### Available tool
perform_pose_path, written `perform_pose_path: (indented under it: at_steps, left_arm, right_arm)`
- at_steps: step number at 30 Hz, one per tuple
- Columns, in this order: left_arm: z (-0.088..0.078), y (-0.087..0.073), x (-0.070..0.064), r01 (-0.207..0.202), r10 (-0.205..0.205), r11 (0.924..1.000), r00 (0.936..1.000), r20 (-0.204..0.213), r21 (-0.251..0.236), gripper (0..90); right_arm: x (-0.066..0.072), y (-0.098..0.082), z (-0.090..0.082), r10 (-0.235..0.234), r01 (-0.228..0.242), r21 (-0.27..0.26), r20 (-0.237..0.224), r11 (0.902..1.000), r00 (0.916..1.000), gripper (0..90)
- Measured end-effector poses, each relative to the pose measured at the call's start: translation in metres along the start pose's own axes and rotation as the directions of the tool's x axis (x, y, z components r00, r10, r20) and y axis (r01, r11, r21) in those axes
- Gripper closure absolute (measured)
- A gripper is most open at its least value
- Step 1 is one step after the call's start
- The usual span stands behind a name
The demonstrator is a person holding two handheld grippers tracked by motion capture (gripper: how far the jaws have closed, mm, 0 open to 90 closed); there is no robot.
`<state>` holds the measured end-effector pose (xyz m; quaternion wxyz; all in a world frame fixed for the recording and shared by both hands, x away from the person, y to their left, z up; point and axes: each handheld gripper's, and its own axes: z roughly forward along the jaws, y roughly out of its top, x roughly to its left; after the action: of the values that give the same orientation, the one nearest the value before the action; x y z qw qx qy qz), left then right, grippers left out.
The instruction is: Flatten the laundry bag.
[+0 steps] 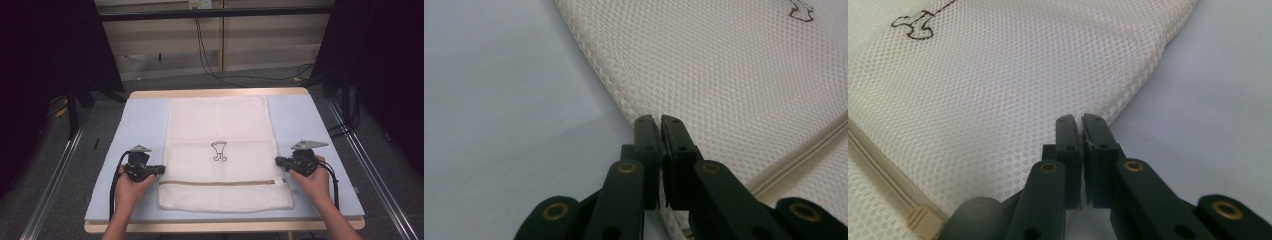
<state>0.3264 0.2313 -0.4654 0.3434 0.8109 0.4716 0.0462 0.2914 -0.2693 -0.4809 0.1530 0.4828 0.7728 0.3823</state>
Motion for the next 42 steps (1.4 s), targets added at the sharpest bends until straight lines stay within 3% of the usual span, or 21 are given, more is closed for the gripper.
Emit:
perform_pose_path:
  at_steps: [14,20,32,35,37,39,42]
  left_arm:
    - [-0.015,-0.006,0.011,0.032,-0.032,0.9995,0.9995,-0.01,0.008,86.9]
    - [-0.018,-0.007,0.012,0.027,-0.026,0.9996,0.9993,-0.027,0.007,86.8]
    - [-0.02,-0.008,0.013,0.015,-0.015,0.9993,0.9997,-0.02,0.034,85.3]
    - [-0.022,-0.006,0.011,0.013,-0.013,0.9999,0.999,-0.042,0.001,76.0]
    - [-0.024,-0.003,0.01,0.031,-0.031,0.9994,0.9991,-0.029,-0.017,71.4]
    - [-0.028,0.001,0.008,0.004,-0.005,0.9996,0.9987,-0.051,-0.029,67.3]
    - [-0.029,0.006,0.001,-0.007,0.005,0.9992,0.9993,-0.038,-0.039,65.4]
  right_arm:
    - [0.012,0.004,0.007,-0.021,0.021,-0.004,-0.05,0.9998,0.9985,86.7]
    - [0.017,0.004,0.008,-0.038,0.038,0.005,-0.052,0.9993,0.9979,86.7]
    - [0.019,0.002,0.008,-0.051,0.051,0.002,-0.056,0.9987,0.9971,86.2]
    - [0.019,0.002,0.007,-0.055,0.055,0.0,-0.052,0.9985,0.9971,82.0]
    - [0.02,0.001,0.005,-0.064,0.064,-0.004,-0.039,0.9979,0.9972,80.3]
    - [0.021,0.0,0.001,-0.066,0.066,-0.02,-0.041,0.9976,0.9969,78.4]
    - [0.021,-0.001,-0.005,-0.078,0.075,-0.049,-0.053,0.996,0.9956,81.4]
